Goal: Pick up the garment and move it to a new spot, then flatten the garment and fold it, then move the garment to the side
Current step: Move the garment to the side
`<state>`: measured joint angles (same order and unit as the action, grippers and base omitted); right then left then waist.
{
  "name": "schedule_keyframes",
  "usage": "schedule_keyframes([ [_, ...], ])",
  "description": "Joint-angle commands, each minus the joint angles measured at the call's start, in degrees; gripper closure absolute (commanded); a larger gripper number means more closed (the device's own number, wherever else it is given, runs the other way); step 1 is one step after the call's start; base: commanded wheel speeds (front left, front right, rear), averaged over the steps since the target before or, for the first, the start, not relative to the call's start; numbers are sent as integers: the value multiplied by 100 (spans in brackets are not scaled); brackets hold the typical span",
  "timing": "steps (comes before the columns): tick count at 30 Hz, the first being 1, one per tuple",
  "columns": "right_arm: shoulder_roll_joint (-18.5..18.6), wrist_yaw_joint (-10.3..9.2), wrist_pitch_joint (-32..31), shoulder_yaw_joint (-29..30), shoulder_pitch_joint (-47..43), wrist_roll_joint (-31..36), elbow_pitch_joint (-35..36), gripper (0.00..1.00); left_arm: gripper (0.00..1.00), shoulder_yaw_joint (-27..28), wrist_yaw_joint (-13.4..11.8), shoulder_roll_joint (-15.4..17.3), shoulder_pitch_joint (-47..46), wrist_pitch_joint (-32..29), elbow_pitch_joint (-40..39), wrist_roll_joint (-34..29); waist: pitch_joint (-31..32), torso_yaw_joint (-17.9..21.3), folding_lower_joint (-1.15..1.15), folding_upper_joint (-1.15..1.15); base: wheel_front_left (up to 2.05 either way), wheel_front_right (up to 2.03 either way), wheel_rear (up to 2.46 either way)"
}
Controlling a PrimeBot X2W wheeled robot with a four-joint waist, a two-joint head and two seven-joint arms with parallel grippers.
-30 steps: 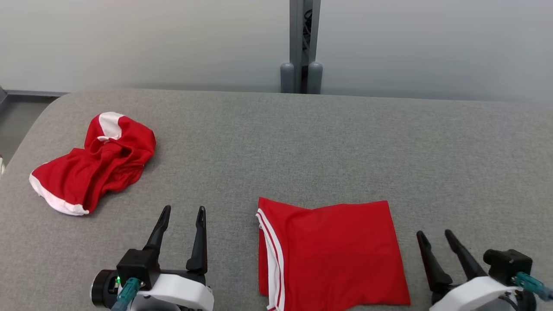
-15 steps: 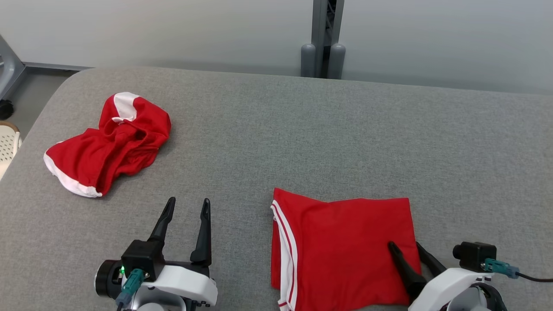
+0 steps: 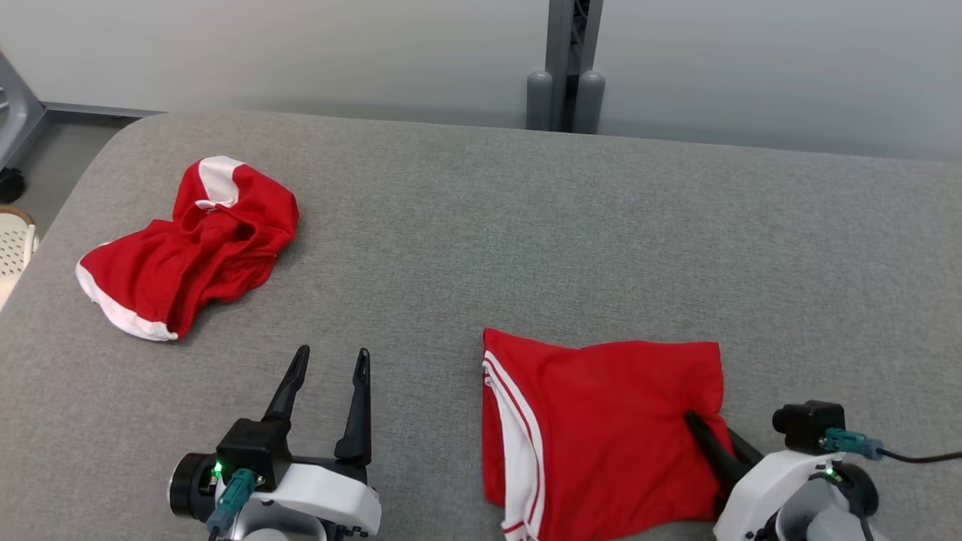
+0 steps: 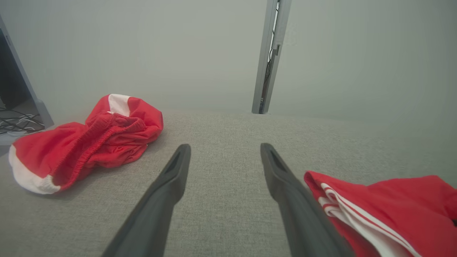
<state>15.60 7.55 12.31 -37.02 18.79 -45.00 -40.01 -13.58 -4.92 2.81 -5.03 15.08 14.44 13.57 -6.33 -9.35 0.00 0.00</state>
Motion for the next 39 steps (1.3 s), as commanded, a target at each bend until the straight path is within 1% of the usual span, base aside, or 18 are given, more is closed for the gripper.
schedule_keyframes([
  [1,167,-11,41,-3,85,73,-97,100,0,11,16,19,-41,2,9,-47,-22,49,0,0,0,0,0],
  [4,416,-12,47,-192,262,214,-164,100,0,-40,28,19,-116,2,2,-44,-109,160,0,0,0,0,0],
  [6,666,-14,14,-316,418,318,-197,100,0,-98,25,20,-192,2,-25,-45,-196,242,0,0,0,0,0],
  [10,1239,-13,-60,-455,758,417,-174,100,0,-215,-21,21,-371,2,-100,-22,-477,435,0,0,0,0,0],
  [13,1826,-13,-90,-547,1090,668,-213,100,0,-274,-90,21,-611,2,-193,-4,-797,574,0,0,0,0,0],
  [15,2056,-9,-99,-523,1242,661,-220,100,0,-323,-108,19,-788,2,-228,-7,-1046,655,0,0,0,0,0],
  [18,2529,-8,-93,-478,1528,751,-273,100,0,-400,-122,22,-1063,2,-284,-32,-1433,757,0,0,0,0,0],
  [20,2743,-8,-88,-432,1666,757,-318,100,0,-462,-137,21,-1249,2,-316,-31,-1678,801,0,0,0,0,0],
  [24,3190,-8,-71,-224,1982,963,-633,100,0,-576,-179,22,-1545,2,-411,-30,-2132,840,0,0,0,0,0],
  [28,3379,-7,-107,76,2210,1165,-991,100,0,-677,-228,22,-1768,2,-504,-55,-2460,851,0,0,0,0,0],
  [31,3484,-8,-107,229,2314,1264,-1149,100,0,-696,-229,22,-1850,2,-558,-29,-2590,856,0,0,0,0,0],
  [33,3486,-8,-119,346,2380,1351,-1280,100,0,-705,-240,22,-1922,2,-598,-25,-2694,857,0,0,0,0,0],
  [36,3610,-13,-187,561,2554,1694,-1661,100,0,-731,-249,22,-1977,2,-662,-20,-2838,835,0,0,0,0,0],
  [39,3507,-12,-127,845,2779,2108,-2032,100,0,-735,-258,21,-2027,-2,-673,-18,-2947,818,0,0,0,0,0],
])
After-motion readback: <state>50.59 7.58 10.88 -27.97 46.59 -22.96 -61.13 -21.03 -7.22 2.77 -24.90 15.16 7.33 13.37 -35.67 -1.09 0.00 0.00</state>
